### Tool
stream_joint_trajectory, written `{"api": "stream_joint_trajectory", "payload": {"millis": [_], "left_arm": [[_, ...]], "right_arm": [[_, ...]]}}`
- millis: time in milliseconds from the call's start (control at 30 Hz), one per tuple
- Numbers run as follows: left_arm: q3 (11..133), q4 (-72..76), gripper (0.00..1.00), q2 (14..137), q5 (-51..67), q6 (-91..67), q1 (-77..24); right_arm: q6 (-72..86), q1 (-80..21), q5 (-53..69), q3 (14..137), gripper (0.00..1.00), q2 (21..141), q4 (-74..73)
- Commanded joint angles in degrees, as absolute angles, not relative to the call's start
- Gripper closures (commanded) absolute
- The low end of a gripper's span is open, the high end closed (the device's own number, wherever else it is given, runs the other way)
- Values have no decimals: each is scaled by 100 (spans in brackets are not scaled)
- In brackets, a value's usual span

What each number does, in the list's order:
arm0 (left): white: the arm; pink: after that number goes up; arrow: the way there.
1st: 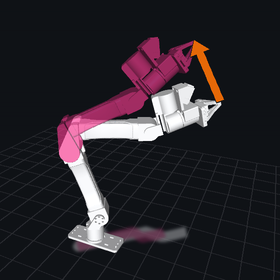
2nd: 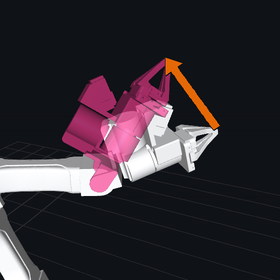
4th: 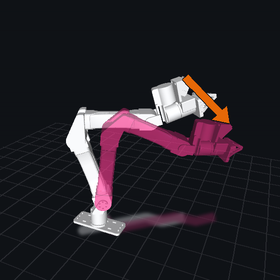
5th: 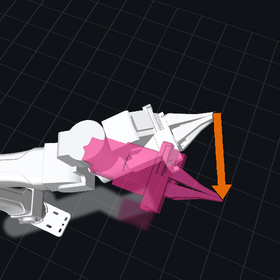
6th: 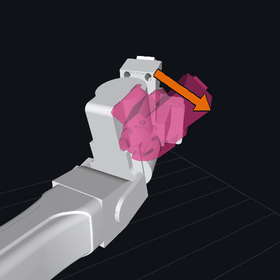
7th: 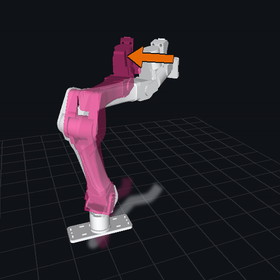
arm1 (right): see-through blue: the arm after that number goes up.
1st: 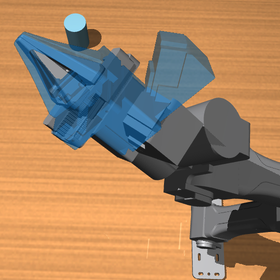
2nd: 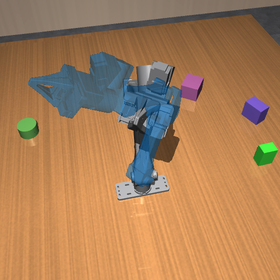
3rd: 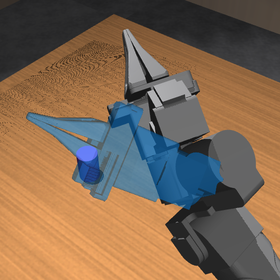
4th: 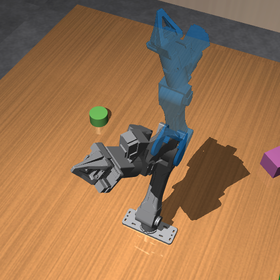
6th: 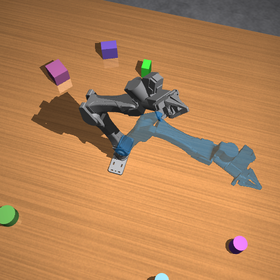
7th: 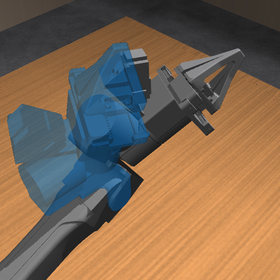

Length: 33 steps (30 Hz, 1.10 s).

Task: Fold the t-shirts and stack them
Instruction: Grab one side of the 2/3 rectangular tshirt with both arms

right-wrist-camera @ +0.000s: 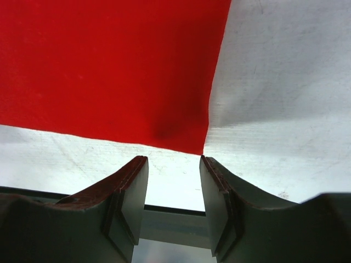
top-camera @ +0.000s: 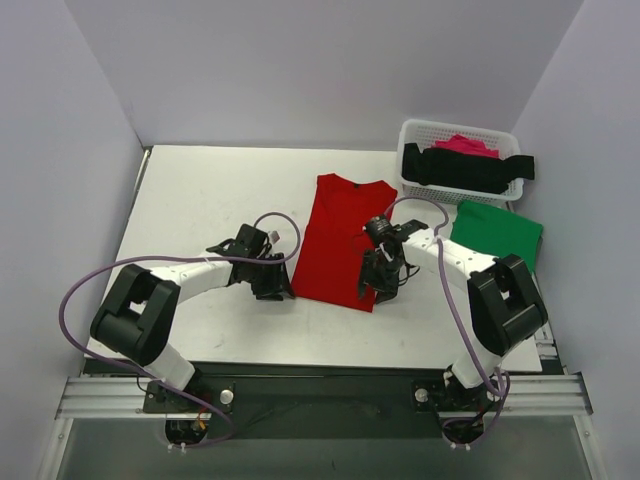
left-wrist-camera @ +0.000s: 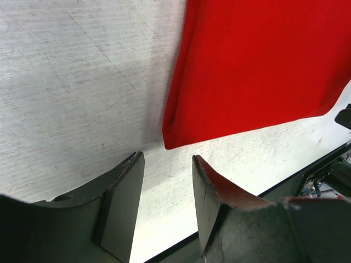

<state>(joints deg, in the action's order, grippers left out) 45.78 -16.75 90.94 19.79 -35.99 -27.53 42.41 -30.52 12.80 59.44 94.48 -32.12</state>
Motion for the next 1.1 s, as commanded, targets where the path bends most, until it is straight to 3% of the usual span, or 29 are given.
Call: {"api": "stream_joint_trajectory", "payload": {"millis": [0,667,1067], "left_arm": [[4579,-1459,49,8859,2092,-3639,-2698],[4763,-1459,48,8956,2066,-3586,-2646],[5054,-1556,49,9334,1872,-3454,-2646]], "right_arm": [[4377,-3041,1283,5819,58,9246,-3111],[4368,-3094,1239,5431,65,9404,-3041],[4263,-3085,1292,5317,88,9756,-2936]]}}
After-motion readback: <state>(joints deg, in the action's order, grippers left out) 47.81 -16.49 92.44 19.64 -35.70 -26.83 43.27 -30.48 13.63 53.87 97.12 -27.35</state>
